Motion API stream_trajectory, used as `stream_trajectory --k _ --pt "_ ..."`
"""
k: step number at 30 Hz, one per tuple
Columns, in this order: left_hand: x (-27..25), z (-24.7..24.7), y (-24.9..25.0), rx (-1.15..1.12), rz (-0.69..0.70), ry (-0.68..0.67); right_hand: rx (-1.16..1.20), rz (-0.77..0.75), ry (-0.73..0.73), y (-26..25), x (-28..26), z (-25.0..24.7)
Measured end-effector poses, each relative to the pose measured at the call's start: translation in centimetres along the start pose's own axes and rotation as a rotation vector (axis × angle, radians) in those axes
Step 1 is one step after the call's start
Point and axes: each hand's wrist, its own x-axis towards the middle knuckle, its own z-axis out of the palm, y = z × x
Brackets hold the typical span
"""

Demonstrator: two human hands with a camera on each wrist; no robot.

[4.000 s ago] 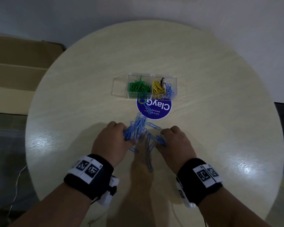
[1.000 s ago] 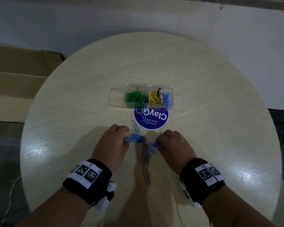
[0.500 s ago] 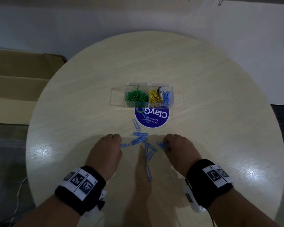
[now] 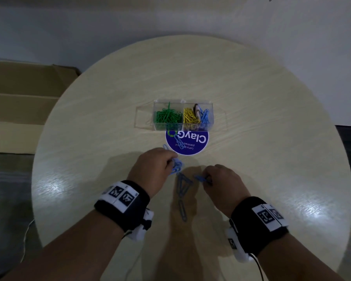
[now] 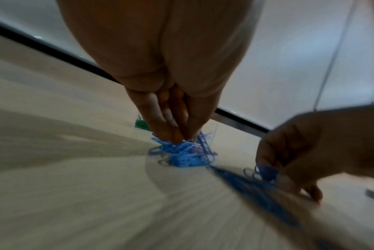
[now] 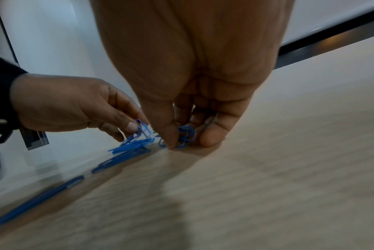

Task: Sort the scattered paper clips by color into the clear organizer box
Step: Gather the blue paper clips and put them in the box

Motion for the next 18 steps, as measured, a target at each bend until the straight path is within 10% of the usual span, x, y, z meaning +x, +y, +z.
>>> stream_trajectory --k 18 --pt "-0.5 0.4 -0.1 0.601 0.155 -0.182 0.019 -0.015 0.001 0.1 -0.2 -0.2"
